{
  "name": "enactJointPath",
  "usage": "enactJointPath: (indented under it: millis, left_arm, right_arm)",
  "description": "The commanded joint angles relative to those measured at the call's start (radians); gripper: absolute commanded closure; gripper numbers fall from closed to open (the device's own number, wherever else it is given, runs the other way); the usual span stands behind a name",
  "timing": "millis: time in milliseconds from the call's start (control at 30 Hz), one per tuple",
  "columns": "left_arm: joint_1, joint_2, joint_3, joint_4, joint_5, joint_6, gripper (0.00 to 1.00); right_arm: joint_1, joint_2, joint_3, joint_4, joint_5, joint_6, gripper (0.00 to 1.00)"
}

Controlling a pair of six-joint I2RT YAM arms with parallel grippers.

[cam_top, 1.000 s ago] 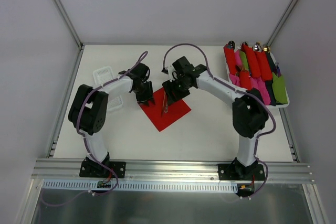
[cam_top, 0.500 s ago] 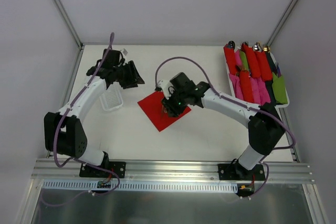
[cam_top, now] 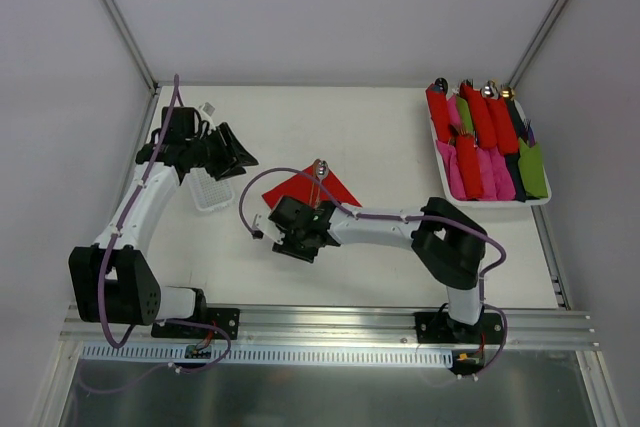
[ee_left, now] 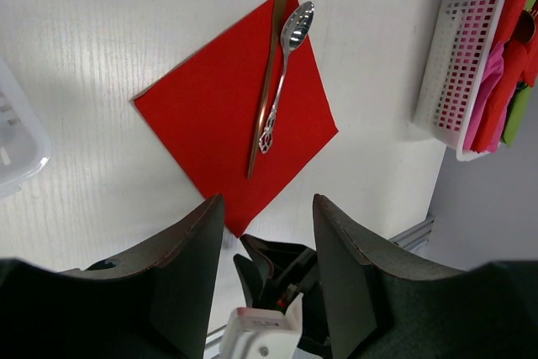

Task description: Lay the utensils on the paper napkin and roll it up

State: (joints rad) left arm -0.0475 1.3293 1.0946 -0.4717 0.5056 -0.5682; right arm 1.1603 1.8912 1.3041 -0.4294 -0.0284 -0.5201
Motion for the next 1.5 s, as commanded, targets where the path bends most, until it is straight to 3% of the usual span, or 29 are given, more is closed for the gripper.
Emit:
enactJointPath:
  millis: [0, 267, 400, 533, 733, 933, 1200, 1467]
  left_arm:
    - [0.015, -0.035, -0.009, -0.013, 0.045, -0.010, 0.53]
    - [0.026, -0.028, -0.009, -0.016, 0.050, -0.004, 0.53]
    - [0.031, -0.025, -0.007, -0.018, 0.050, -0.001, 0.53]
    - [0.038, -0.024, -0.007, -0.018, 0.053, 0.005, 0.53]
    - [0.038, -0.022, -0.010, -0.021, 0.054, 0.017, 0.52]
    - [0.038, -0.039, -0.027, -0.019, 0.062, 0.034, 0.47]
    - [0.038, -0.084, -0.056, -0.004, 0.076, 0.070, 0.26]
    - [0.038, -0.162, -0.168, 0.105, 0.137, 0.059, 0.26]
  right_arm:
    - [0.006, 0.023, 0.060, 0.014, 0.091, -0.020, 0.67]
    - [0.004, 0.051, 0.047, 0.027, 0.108, -0.047, 0.64]
    - [0.004, 0.068, 0.041, 0.031, 0.101, -0.055, 0.68]
    - [0.002, 0.062, 0.031, 0.031, 0.088, -0.055, 0.88]
    - [-0.005, -0.013, 0.009, 0.003, 0.013, -0.012, 1.00]
    - [-0.017, -0.052, 0.038, -0.037, -0.114, 0.019, 1.00]
    - [-0.166, 0.019, 0.167, -0.136, -0.283, -0.055, 1.00]
    - [-0.251, 0.080, 0.250, -0.216, -0.406, -0.161, 1.00]
